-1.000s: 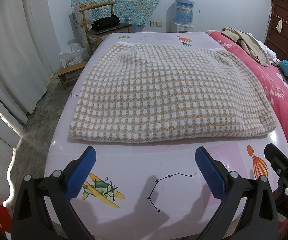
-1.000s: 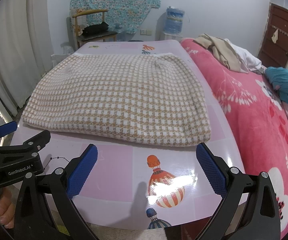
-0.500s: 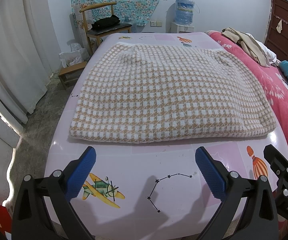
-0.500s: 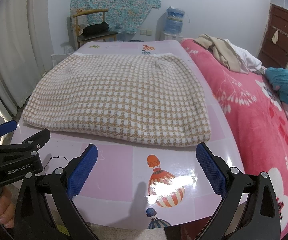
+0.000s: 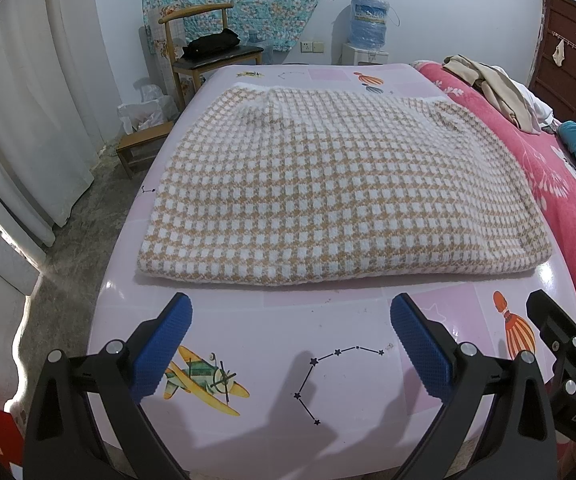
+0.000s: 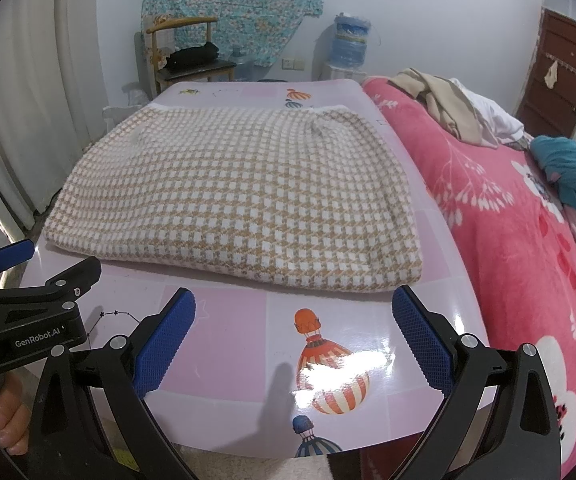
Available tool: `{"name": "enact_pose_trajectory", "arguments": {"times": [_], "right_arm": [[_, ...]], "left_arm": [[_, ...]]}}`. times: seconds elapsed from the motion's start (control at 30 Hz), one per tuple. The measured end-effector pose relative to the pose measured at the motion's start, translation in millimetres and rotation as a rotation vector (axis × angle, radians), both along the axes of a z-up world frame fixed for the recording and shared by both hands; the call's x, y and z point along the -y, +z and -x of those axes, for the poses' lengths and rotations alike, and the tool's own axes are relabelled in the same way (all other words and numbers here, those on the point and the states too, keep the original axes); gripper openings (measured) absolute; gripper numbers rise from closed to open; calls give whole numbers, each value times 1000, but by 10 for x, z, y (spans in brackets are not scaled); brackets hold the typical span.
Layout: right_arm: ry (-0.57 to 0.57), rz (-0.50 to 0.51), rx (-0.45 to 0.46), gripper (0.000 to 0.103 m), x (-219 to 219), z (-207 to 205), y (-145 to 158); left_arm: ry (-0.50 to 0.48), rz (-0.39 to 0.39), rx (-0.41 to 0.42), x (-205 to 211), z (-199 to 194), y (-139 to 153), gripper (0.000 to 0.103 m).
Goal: Fold large clothes
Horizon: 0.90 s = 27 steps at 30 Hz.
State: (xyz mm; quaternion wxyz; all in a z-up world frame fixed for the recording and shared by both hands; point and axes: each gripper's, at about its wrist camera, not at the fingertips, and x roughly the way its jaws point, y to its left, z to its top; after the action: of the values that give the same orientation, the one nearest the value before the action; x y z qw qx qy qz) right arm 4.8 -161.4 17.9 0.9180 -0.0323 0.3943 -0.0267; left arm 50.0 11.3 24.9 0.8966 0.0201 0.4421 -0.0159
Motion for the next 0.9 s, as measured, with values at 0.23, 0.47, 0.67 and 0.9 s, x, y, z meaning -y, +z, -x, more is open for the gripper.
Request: {"name": "enact_pose_trajectory", "arguments": {"times": [0.23, 0.47, 0.67, 0.9], "right_arm": [[3, 1, 0, 95, 19, 1, -1], [2, 2, 0, 95, 10, 0, 0], [6, 4, 2, 95, 4, -2, 8], [11, 6, 3, 95, 17, -8, 14]], "left_arm": [[1, 1, 0, 2, 0, 3, 98], [-1, 1, 0, -2, -2, 3, 98], [0, 2, 0, 0, -1, 9, 98], [2, 2, 2, 6, -2, 23, 98]]}}
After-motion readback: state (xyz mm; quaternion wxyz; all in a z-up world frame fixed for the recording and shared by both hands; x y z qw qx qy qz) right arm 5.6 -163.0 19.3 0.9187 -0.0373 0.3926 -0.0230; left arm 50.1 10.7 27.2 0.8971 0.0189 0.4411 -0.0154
